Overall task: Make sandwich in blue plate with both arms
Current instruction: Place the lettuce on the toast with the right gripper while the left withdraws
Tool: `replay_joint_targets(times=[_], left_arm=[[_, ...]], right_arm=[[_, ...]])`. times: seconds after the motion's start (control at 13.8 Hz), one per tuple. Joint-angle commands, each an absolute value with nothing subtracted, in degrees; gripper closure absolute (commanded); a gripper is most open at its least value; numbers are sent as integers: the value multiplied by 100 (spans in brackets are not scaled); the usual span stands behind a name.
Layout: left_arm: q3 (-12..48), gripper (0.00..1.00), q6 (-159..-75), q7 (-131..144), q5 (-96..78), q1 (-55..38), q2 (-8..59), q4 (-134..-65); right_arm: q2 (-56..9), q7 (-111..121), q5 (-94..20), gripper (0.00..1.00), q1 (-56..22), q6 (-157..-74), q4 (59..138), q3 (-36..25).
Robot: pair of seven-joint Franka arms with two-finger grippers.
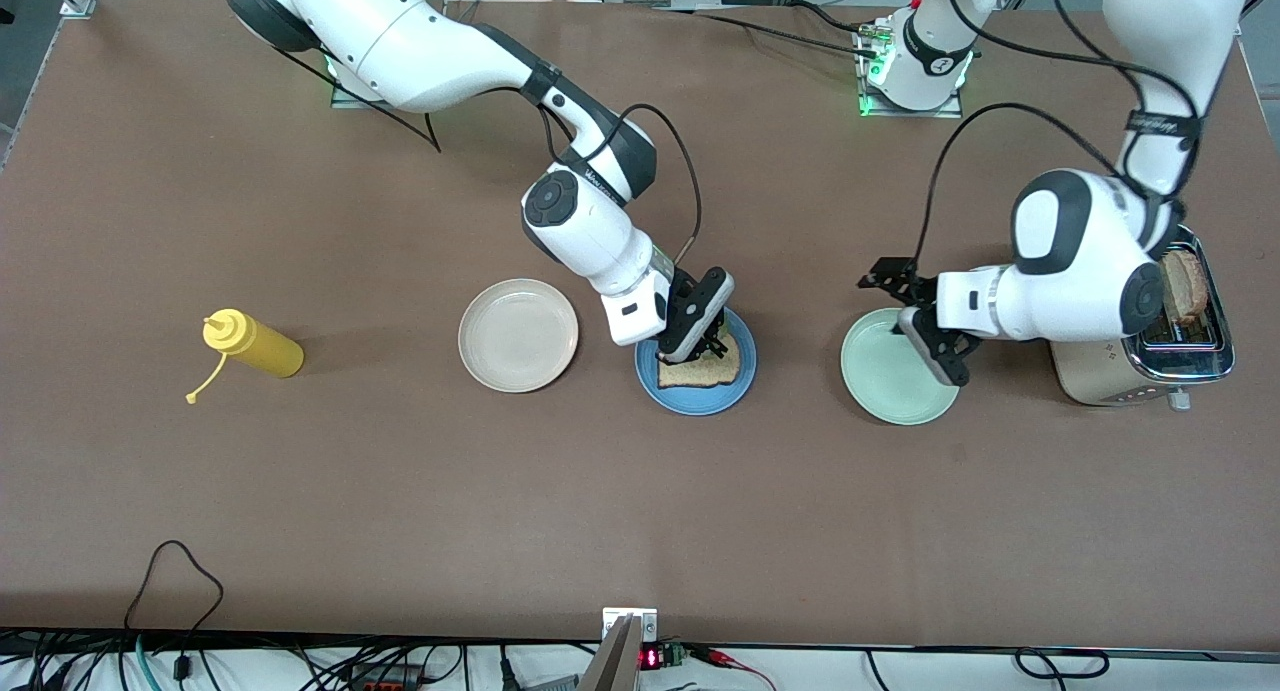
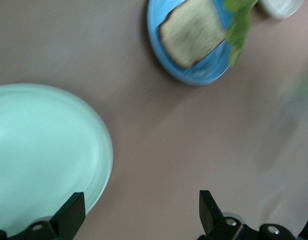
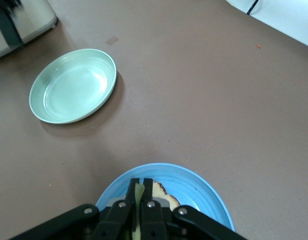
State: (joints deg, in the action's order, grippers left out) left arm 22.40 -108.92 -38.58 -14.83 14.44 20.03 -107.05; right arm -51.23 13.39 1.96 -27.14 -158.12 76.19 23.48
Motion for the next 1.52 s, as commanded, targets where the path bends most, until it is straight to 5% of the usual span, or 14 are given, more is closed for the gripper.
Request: replay_joint_targets(times=[0.0, 0.29, 0.36, 0.44, 0.73, 0.94, 1.16, 1.45], left_arm=[[2232, 0, -10241, -3087, -478, 1450, 1829, -10293], [2312, 0, -9591, -2287, 526, 1407, 1390, -9968], [2320, 0, -9371, -2085, 640, 1398, 1293, -9810], [2320, 0, -9091, -1892, 772, 1397, 1266, -9556], [2277, 0, -7903, -1784, 897, 1415, 1292, -8255], [1857, 0, -8076, -1627, 818, 1337, 1275, -7998], [654, 0, -9005, -199, 73, 433, 531, -8768], [352, 0, -9703, -44, -52, 45, -386, -10027]], right_arm=[[-5291, 1354, 211, 100, -2909, -15847, 7392, 2093], [-5422, 1354, 211, 69, -3137, -16294, 7400, 1750], [-5423, 1345, 211, 40, -3146, -16382, 7400, 1749], [-5414, 1336, 176, 0, -3146, -16383, 7400, 1749], [-5038, 977, 97, 0, -3112, -15684, 7374, 1793], [-4484, 642, 106, 0, -2945, -14470, 7269, 1758], [-3790, 536, 105, 0, -2436, -13374, 7400, 1758], [-3252, 834, 141, 0, -1435, -11947, 7453, 1722]])
